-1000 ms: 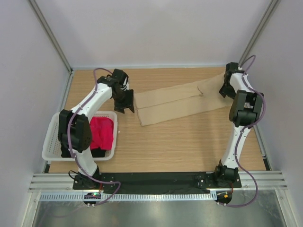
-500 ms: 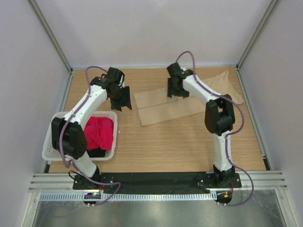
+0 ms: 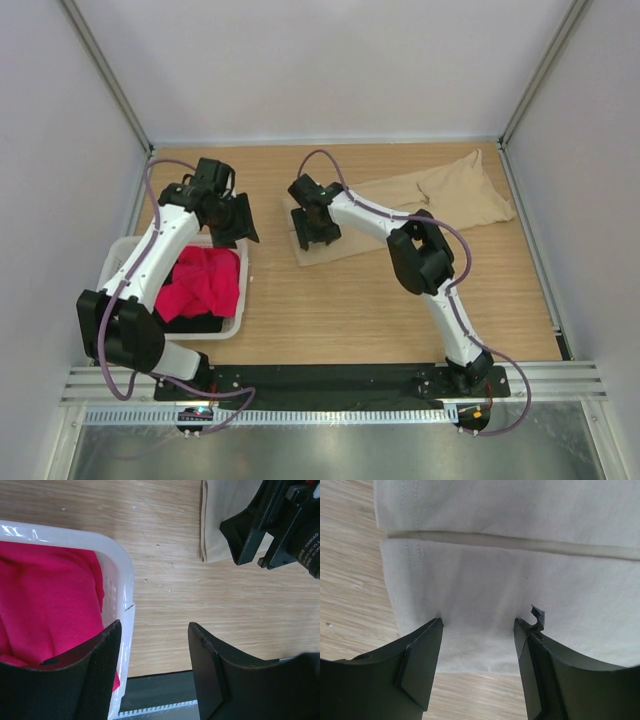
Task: Fold and stack the t-shirts
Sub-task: Fold the tshirt
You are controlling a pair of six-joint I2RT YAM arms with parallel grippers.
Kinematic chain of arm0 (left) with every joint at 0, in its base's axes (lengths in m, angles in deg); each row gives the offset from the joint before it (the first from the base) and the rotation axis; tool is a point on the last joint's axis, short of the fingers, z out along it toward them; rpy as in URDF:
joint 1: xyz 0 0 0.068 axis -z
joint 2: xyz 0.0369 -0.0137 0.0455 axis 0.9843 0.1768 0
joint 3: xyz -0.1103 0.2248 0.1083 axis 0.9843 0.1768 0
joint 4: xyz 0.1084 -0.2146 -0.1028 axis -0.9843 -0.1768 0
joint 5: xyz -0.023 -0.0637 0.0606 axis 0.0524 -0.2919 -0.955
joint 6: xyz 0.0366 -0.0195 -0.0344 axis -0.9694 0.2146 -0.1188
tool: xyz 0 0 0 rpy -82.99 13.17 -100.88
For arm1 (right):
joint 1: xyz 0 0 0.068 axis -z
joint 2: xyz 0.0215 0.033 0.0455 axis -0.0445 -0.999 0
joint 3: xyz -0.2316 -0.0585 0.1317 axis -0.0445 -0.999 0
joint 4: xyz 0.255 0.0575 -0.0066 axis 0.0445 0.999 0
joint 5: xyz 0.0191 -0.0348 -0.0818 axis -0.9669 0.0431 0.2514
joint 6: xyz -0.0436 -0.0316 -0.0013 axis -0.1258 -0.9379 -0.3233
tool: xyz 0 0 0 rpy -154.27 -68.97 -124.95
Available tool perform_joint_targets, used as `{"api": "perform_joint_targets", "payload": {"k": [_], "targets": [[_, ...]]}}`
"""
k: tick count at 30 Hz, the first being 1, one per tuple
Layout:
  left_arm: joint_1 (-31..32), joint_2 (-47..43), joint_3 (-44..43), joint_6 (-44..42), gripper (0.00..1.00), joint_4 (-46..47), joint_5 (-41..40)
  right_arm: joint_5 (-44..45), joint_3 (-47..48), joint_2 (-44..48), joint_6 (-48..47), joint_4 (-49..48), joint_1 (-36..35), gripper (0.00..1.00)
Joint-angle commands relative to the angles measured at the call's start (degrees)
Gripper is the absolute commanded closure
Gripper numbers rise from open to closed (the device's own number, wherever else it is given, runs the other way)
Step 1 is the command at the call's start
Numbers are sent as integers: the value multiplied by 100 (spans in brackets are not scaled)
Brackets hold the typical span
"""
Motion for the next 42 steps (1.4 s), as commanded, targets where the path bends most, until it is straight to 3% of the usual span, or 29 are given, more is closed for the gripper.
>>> {"api": "perform_joint_targets", "payload": {"k": [1, 8, 11, 15, 19, 20, 23, 27, 32, 42], "targets": [[-26, -166, -54, 31, 43, 28, 37, 164, -824, 244, -95, -66, -54, 34], [-35, -114, 33, 48, 43, 125, 55, 200, -3554, 1772, 125, -252, -133, 33], [-35, 9, -10, 48, 43, 160, 125, -63, -4496, 3019, 309, 55, -186, 33], [-44, 141, -116, 75, 42, 204, 187, 215, -4782, 4541, 503, 679, -168, 30], [-35, 300, -238, 92, 43, 257, 283, 534, -4395, 5202, 661, 866, 813, 25], [-35, 387, -274, 101, 42, 257, 344, 551, -4264, 5176, 713, 630, 1547, 25], [-26, 519, -344, 145, 43, 283, 520, 831, -3747, 4713, 784, 86, 2648, 25], [-26, 581, -301, 189, 43, 423, 678, 1394, -2902, 3678, 915, -461, 3529, 24], [-26, 529, -99, 75, 43, 591, 644, 1782, -1594, 2383, 1215, -848, 4120, 24], [-26, 326, 279, -197, 43, 582, 380, 2002, 552, 123, 732, -858, 4296, 24]]}}
